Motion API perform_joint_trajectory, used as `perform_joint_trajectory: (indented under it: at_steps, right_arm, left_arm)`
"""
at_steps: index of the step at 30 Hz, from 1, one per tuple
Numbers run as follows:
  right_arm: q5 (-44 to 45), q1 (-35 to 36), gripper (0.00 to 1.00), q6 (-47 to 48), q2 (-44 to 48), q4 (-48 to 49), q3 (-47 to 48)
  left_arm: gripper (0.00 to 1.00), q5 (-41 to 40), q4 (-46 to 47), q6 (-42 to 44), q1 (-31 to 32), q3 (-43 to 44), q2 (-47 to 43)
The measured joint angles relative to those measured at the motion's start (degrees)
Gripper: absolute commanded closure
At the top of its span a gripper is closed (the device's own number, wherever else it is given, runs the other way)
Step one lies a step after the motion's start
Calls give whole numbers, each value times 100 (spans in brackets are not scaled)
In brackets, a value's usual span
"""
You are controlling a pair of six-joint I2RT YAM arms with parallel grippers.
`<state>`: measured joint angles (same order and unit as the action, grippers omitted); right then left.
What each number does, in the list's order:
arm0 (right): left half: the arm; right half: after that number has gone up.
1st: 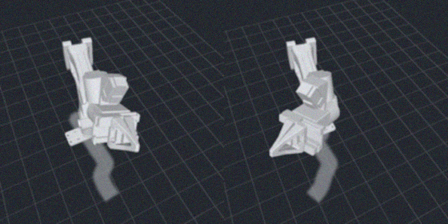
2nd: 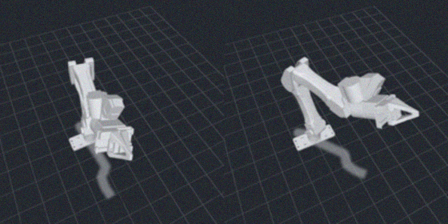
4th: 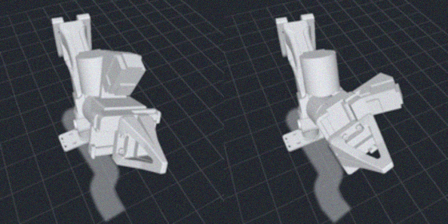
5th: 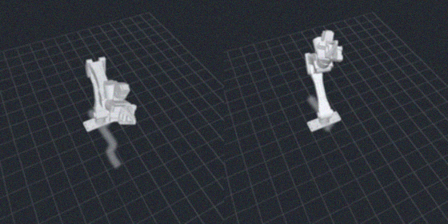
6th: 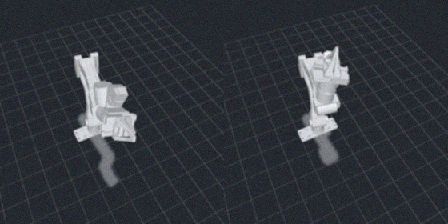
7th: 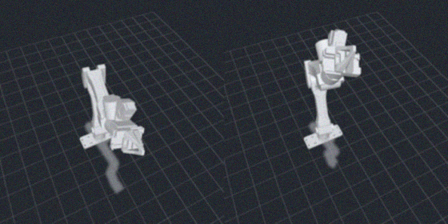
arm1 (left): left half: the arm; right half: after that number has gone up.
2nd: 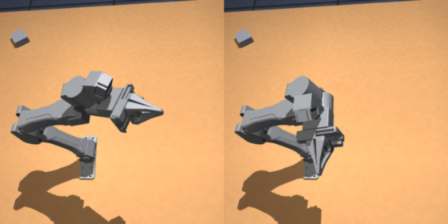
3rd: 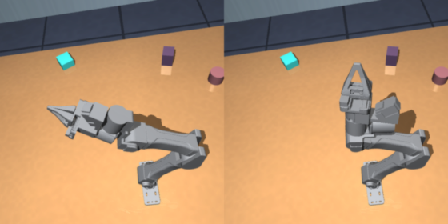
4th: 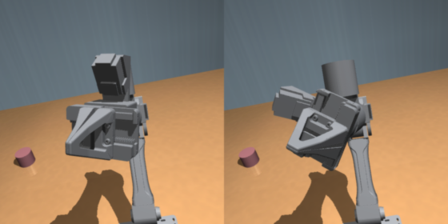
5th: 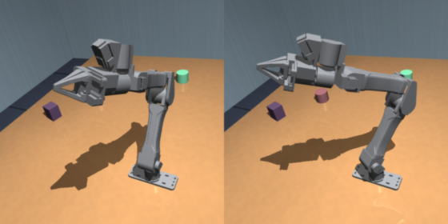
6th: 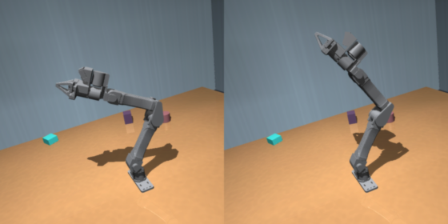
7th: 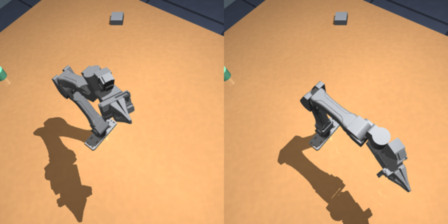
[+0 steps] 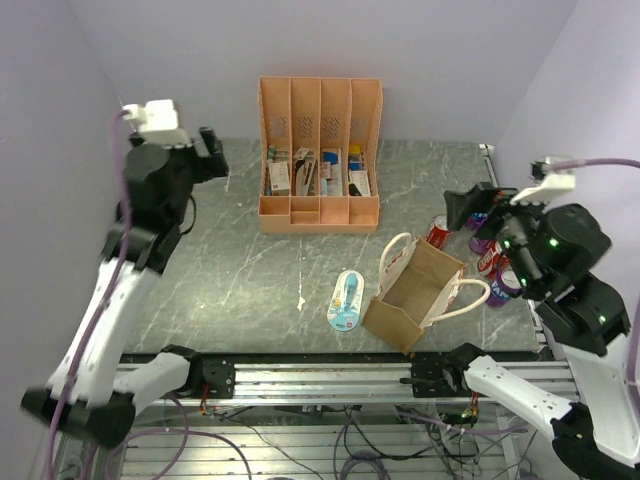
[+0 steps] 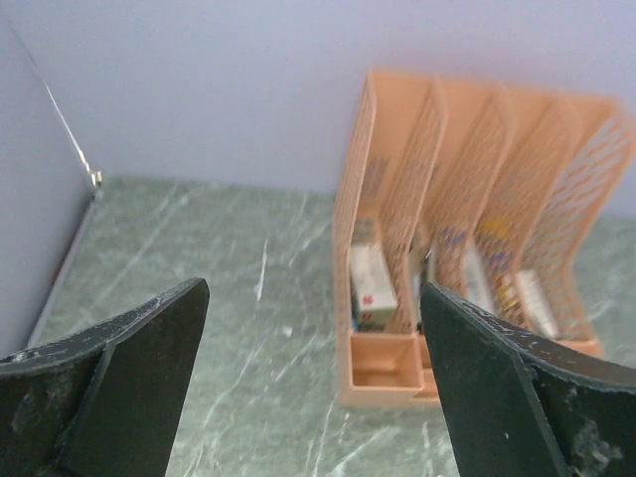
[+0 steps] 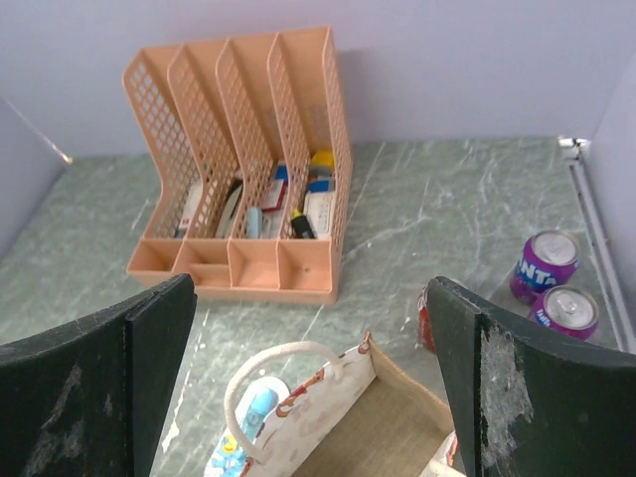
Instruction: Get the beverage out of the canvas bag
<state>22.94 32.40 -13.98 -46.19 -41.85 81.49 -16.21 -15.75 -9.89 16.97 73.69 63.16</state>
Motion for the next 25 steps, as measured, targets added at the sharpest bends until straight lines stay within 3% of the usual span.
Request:
perform_joint_trajectory:
  at_steps: [5, 8, 25]
  right_arm:
    - [260, 0, 0, 111, 448, 111, 20]
    - [376, 0, 0, 210, 522, 251, 13]
    - [715, 0, 0, 420, 229, 299, 15]
  left_arm:
    - [2, -72, -111, 26, 7, 144, -1443]
    - [2, -111, -289, 22, 7, 363, -1869]
    - [2, -114, -1069, -291, 7, 361, -2070]
